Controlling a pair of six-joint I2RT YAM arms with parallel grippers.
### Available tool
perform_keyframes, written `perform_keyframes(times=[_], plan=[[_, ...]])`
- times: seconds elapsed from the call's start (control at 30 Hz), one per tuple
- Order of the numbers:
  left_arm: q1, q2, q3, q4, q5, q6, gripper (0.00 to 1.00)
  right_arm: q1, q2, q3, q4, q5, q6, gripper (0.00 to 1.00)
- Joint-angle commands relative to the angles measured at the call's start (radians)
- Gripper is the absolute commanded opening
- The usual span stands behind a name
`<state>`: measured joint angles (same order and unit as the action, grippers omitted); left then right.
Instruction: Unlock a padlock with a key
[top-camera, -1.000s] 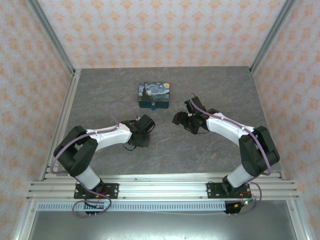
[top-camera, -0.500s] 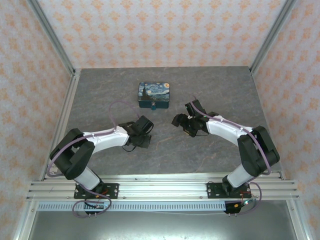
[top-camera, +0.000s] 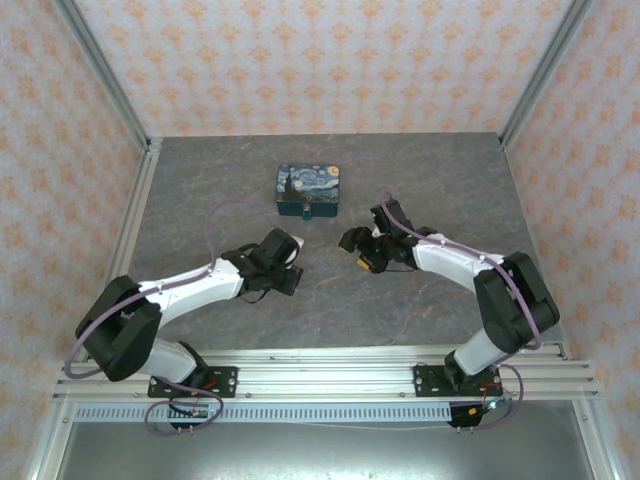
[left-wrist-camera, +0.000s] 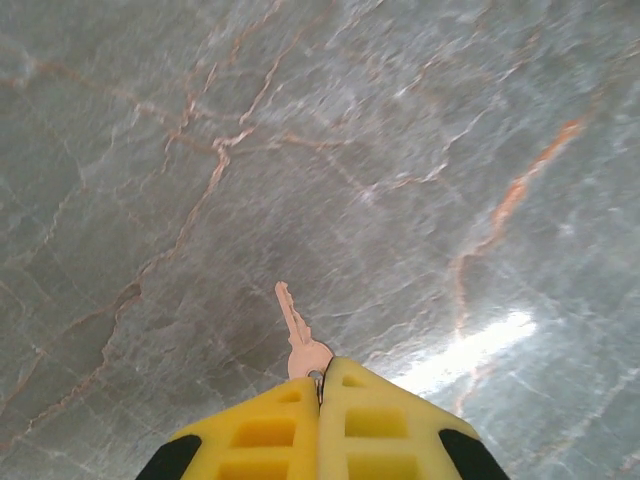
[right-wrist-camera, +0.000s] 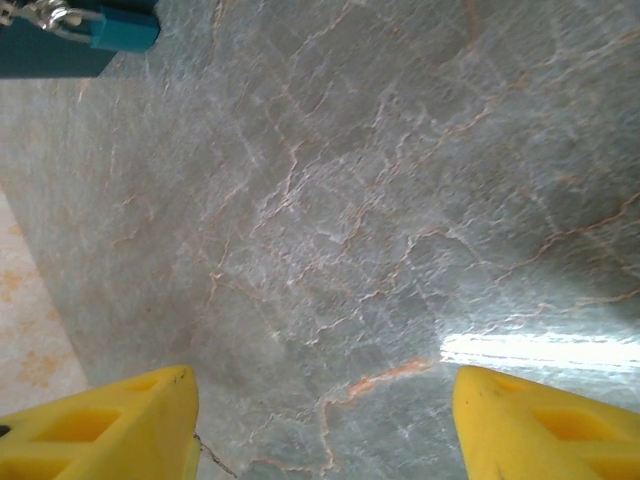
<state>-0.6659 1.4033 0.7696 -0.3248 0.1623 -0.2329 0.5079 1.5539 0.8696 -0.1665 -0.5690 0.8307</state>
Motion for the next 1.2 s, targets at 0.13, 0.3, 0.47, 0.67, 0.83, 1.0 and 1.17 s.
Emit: perform_keyframes(times=[0.13, 0.3, 0.47, 0.67, 0.83, 1.0, 1.17], plan=[[-0.006, -0.157, -0.026, 0.045, 0.149, 0.204, 0.00, 0.007, -0.089, 0.043, -0.003, -0.147, -0.013, 0.64], [-0.006, -0.232, -0.002, 0.005, 0.184, 0.304, 0.00, 0.007, -0.166, 0.078, -0.099, -0.183, -0.069, 0.62], [-0.006, -0.288, 0.010, -0.001, 0.234, 0.385, 0.00, 0.009, -0.238, 0.066, -0.098, -0.227, -0.039, 0.55], [-0.006, -0.297, 0.034, 0.031, 0.241, 0.345, 0.00, 0.053, -0.274, 0.033, 0.003, -0.238, 0.058, 0.45], [-0.008, -0.311, 0.010, 0.128, 0.247, 0.292, 0.00, 0.112, -0.240, 0.043, 0.055, -0.238, 0.129, 0.41], [-0.019, -0.342, -0.026, 0.216, 0.251, 0.262, 0.00, 0.122, -0.214, 0.034, 0.116, -0.255, 0.195, 0.39], [-0.038, -0.355, -0.027, 0.219, 0.250, 0.262, 0.00, 0.135, -0.199, 0.050, 0.101, -0.247, 0.201, 0.38]])
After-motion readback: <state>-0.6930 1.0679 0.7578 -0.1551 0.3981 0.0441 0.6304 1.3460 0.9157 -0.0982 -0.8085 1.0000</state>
